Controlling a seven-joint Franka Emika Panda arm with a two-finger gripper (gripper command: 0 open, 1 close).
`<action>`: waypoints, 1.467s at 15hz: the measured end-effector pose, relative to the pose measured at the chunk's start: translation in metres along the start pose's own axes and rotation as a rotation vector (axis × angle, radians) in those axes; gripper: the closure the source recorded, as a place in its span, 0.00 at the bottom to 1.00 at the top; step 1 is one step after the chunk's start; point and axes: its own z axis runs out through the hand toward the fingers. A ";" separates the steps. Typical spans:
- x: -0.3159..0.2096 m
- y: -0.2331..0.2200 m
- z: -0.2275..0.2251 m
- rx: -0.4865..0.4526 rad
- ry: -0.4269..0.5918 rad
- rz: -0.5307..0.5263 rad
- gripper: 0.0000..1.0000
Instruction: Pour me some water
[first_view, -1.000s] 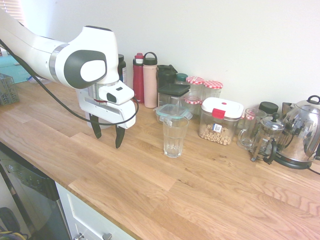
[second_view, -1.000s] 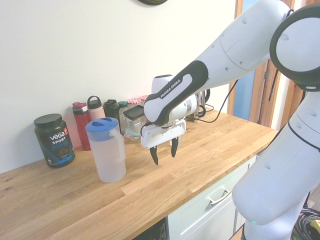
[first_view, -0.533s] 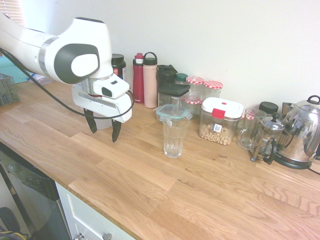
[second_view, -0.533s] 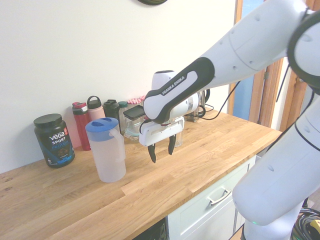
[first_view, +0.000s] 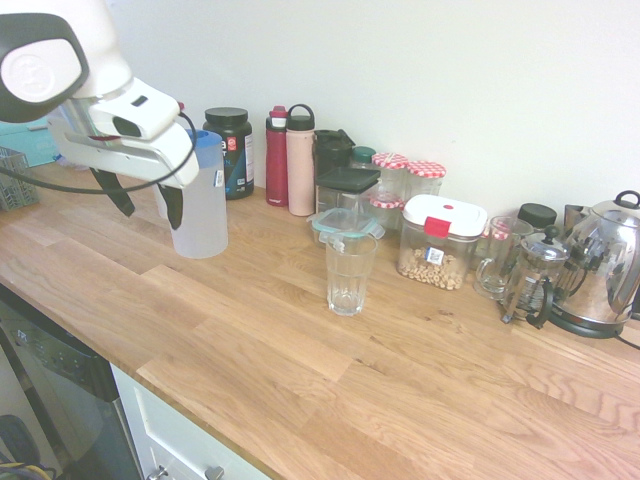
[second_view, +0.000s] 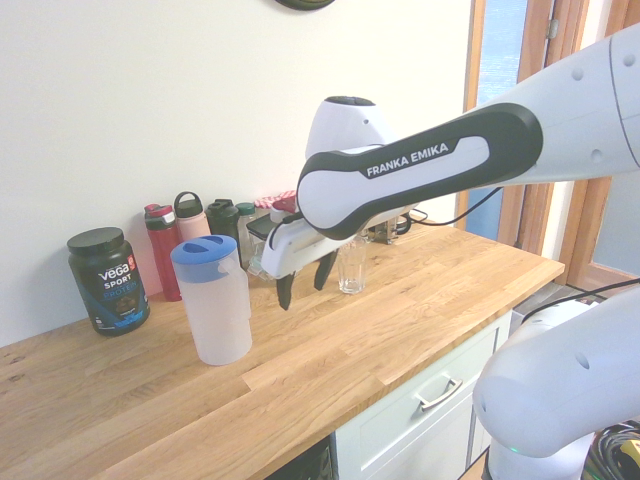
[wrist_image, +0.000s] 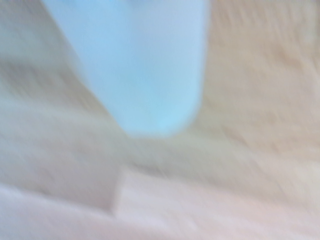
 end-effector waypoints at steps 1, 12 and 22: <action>-0.006 -0.008 -0.003 0.022 0.017 -0.002 0.00; -0.022 -0.059 0.029 0.141 0.187 -0.023 0.00; 0.004 -0.070 0.050 0.183 0.227 0.000 1.00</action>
